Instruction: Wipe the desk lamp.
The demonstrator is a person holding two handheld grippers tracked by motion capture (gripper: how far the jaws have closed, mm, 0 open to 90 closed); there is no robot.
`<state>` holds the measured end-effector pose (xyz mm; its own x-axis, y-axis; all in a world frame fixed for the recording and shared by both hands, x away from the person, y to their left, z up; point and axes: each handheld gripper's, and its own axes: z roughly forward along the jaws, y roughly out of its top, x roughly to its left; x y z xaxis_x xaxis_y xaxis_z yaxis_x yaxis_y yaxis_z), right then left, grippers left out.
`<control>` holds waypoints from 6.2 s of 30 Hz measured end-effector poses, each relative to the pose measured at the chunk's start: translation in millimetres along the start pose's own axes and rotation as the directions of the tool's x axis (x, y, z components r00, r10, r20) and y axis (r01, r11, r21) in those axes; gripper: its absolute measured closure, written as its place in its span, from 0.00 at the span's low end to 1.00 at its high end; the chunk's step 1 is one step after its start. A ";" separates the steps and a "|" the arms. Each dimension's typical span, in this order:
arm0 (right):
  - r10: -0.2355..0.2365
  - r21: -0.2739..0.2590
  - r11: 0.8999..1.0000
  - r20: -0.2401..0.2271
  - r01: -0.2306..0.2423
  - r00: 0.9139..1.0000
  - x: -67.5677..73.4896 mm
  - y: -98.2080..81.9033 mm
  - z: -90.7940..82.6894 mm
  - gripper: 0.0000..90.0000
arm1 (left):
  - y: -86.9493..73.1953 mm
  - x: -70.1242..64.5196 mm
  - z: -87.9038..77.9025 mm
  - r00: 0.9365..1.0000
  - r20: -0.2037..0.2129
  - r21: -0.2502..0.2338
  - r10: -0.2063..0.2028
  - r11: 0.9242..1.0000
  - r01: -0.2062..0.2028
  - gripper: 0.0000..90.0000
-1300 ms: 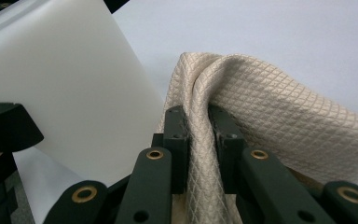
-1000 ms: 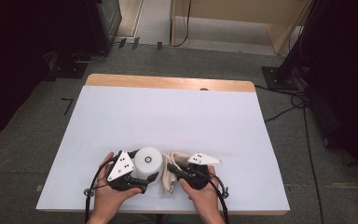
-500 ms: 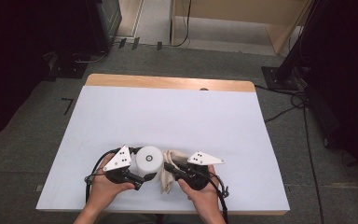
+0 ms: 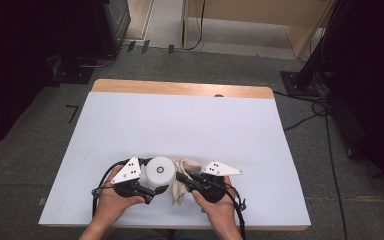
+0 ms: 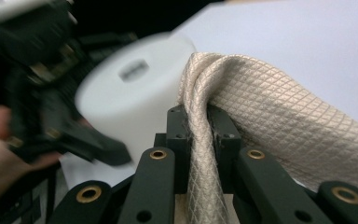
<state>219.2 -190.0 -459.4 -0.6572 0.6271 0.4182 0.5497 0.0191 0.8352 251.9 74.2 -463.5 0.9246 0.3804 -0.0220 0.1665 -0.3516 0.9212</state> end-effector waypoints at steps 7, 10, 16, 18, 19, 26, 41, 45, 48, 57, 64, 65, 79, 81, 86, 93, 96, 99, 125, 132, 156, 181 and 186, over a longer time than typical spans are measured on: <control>0.067 0.119 0.990 0.032 -0.070 0.997 -17.6 -21.1 18.2 0.90 | 0.2 -0.4 0.0 1.000 -0.001 0.006 -0.005 1.000 0.005 0.09; 0.064 0.116 0.991 0.031 -0.068 0.997 -15.9 -20.2 17.1 0.90 | 0.0 -0.4 0.1 1.000 -0.001 0.006 -0.008 1.000 0.008 0.09; 0.027 0.024 0.999 0.001 -0.027 1.000 -5.4 -3.7 3.7 0.90 | 0.5 -0.9 0.3 1.000 -0.004 0.010 -0.011 1.000 0.011 0.09; 0.003 -0.006 1.000 -0.005 -0.003 1.000 0.6 2.8 -2.3 0.90 | 0.5 -0.9 0.3 1.000 -0.004 0.011 -0.011 1.000 0.011 0.09; -0.003 -0.023 1.000 -0.009 0.002 1.000 3.8 5.8 -5.1 0.90 | 0.5 -1.0 0.3 1.000 -0.004 0.011 -0.011 1.000 0.011 0.09; -0.034 -0.072 0.997 -0.029 0.032 0.999 13.2 14.5 -13.9 0.90 | 0.5 -1.7 0.6 1.000 -0.010 0.010 -0.012 1.000 0.012 0.09; 0.075 0.120 0.989 0.055 -0.081 0.996 -16.8 -26.5 19.9 0.90 | -0.4 -8.2 2.4 0.993 -0.075 0.020 -0.096 0.995 0.098 0.04; 0.063 0.126 0.989 0.058 -0.070 0.996 -17.2 -27.3 21.1 0.89 | 2.7 -14.7 -2.5 0.984 -0.143 0.029 -0.108 0.993 0.113 0.00; 0.056 0.128 0.990 0.059 -0.063 0.997 -17.2 -27.7 21.5 0.89 | 6.0 -26.3 -6.5 0.970 -0.213 0.004 -0.120 0.992 0.124 0.00; 0.051 0.126 0.990 0.072 -0.060 0.996 -16.7 -28.3 22.8 0.89 | 13.5 -59.9 2.4 0.888 -0.418 -0.041 -0.194 0.980 0.195 0.00; 0.055 0.123 0.990 0.080 -0.064 0.995 -15.4 -29.6 24.1 0.89 | 14.0 -62.2 16.7 0.841 -0.510 -0.002 -0.178 0.979 0.206 0.07; 0.057 0.123 0.990 0.080 -0.066 0.995 -15.1 -29.7 24.2 0.89 | 13.3 -61.2 16.4 0.845 -0.504 -0.003 -0.178 0.979 0.204 0.08; 0.048 0.108 0.993 0.062 -0.054 0.997 -12.6 -26.1 20.4 0.89 | 11.6 -39.8 3.6 0.943 -0.319 0.056 -0.097 0.991 0.121 0.10; 0.038 0.103 0.994 0.060 -0.044 0.997 -12.1 -24.6 19.0 0.89 | 11.8 -37.0 2.0 0.956 -0.282 0.067 -0.079 0.993 0.102 0.10; 0.028 0.087 0.996 0.052 -0.033 0.998 -12.5 -21.5 15.8 0.89 | 11.8 -32.3 -0.7 0.983 -0.180 0.086 -0.042 0.995 0.058 0.10; -0.002 0.042 0.999 0.018 0.001 1.000 -6.4 -11.3 7.2 0.90 | 11.3 -29.4 -3.5 0.993 -0.115 0.098 -0.017 0.995 0.028 0.10; -0.011 0.016 1.000 0.004 0.011 1.000 -1.3 -5.2 1.1 0.90 | 10.6 -28.7 -3.6 0.994 -0.108 0.094 -0.016 0.995 0.027 0.10; -0.039 -0.015 0.999 -0.002 0.039 0.999 5.5 2.1 -5.6 0.90 | 10.0 -27.9 -4.1 0.995 -0.099 0.092 -0.015 0.995 0.024 0.10; 0.048 0.108 0.993 0.017 -0.050 0.999 -12.9 -20.6 13.6 0.90 | 8.7 -27.0 -3.9 0.995 -0.095 0.088 -0.017 0.996 0.025 0.10; 0.043 0.092 0.995 0.018 -0.045 0.999 -9.6 -16.7 11.0 0.90 | 8.3 -26.8 -3.8 0.996 -0.093 0.084 -0.018 0.996 0.025 0.10; 0.043 0.063 0.997 -0.004 -0.042 0.999 -4.4 -8.1 4.0 0.89 | 6.9 -27.0 -3.2 0.995 -0.095 0.076 -0.027 0.997 0.035 0.09; 0.057 0.141 0.988 0.060 -0.065 0.997 -18.6 -24.1 18.0 0.88 | 13.6 -38.3 -5.2 0.973 -0.218 0.086 -0.075 0.992 0.096 0.00; 0.057 0.138 0.988 0.061 -0.065 0.997 -19.3 -23.5 17.3 0.88 | 18.4 -53.5 -1.1 0.931 -0.348 0.101 -0.111 0.983 0.155 0.00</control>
<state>227.9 -189.1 -493.3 -0.5924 0.6734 0.4423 0.6568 0.0857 0.7492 205.1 48.3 -444.9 0.7231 0.6906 0.0122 0.3413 -0.3726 0.8629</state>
